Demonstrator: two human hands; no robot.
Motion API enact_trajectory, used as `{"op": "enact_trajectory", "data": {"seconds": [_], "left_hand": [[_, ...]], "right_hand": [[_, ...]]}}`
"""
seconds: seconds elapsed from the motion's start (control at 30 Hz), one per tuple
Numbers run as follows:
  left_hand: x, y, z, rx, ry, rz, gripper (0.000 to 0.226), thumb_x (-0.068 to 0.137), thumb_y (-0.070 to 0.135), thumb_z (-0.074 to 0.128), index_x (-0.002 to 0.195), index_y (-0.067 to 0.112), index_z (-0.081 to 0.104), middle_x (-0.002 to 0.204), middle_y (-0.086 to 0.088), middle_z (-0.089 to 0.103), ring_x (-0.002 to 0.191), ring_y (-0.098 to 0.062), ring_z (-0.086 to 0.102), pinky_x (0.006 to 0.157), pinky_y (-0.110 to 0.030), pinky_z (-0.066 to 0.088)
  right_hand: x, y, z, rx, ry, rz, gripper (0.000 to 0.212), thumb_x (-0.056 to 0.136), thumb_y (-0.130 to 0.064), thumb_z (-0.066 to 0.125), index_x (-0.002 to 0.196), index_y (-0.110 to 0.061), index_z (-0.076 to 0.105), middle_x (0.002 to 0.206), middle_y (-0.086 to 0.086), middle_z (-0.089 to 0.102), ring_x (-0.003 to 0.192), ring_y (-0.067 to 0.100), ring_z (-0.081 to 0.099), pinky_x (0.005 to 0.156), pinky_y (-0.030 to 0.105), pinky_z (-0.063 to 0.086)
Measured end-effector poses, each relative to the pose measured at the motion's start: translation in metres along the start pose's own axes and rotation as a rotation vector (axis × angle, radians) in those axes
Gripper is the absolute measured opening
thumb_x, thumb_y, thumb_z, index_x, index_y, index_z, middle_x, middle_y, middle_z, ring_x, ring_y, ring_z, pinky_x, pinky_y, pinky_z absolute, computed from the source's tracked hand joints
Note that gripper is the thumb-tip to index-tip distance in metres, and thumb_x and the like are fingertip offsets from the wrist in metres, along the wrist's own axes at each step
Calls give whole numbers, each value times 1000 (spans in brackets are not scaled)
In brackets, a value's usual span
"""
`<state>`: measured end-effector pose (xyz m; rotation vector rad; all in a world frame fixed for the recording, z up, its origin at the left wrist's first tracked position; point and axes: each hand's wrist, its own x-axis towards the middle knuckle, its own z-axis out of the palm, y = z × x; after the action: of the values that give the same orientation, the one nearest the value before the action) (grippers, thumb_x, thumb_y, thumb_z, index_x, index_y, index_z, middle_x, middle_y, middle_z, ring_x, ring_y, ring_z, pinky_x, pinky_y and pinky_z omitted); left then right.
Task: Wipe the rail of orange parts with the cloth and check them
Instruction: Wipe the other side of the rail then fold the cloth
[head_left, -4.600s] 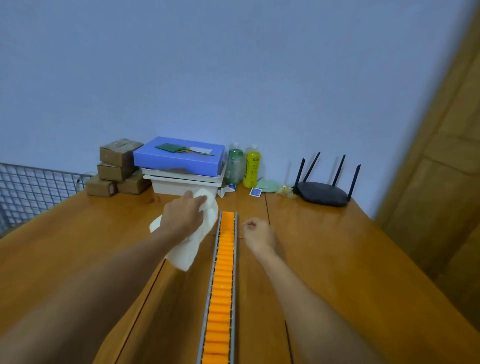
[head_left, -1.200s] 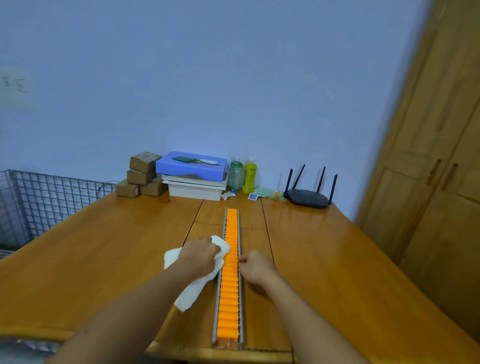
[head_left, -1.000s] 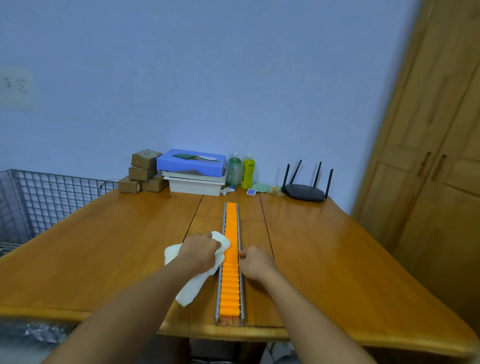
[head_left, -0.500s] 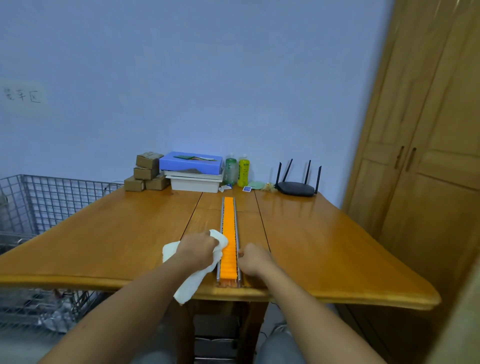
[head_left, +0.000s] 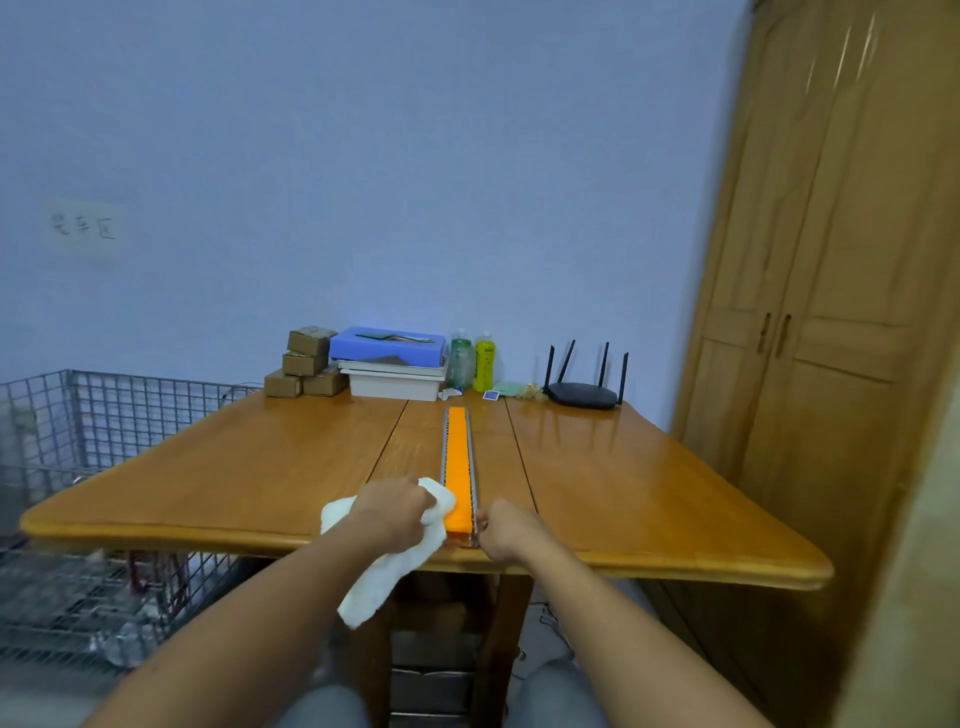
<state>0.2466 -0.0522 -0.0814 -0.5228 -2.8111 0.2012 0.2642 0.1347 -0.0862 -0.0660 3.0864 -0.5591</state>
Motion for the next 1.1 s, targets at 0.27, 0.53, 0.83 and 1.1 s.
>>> {"op": "enact_trajectory", "data": {"seconds": [0.27,0.53,0.83,1.1], "left_hand": [[-24,9,-2,34,54,-12,46,95,26,60,141,28,58,129,-6,63,107,-22,64,84,-28,52],[-37,1,-15,40,-23,-97,29,94,22,59,121,19,68,119,-4,68,107,-22,66,86,-31,52],[-25,-1,-22,18,-28,-61,40,93,22,56,132,26,62,120,-5,62,104,-26,64,74,-31,46],[9,-18,-43,-534,87,-214,54,91,36,60,144,31,56,135,0,65,118,-22,62,83,-29,49]], "right_hand": [[-20,-10,0,-26,-29,-9,16,94,-16,52,92,-19,68,87,2,62,77,20,57,66,33,48],[-39,-9,-12,-16,-69,-30,32,95,-20,53,121,-18,71,122,4,68,107,24,62,94,41,54],[-30,-1,-15,43,-33,-26,22,94,-21,62,112,-18,74,109,1,71,98,17,64,88,35,56],[-7,9,-29,173,164,7,27,98,-26,52,100,-13,76,90,3,72,76,20,65,65,30,48]]}}
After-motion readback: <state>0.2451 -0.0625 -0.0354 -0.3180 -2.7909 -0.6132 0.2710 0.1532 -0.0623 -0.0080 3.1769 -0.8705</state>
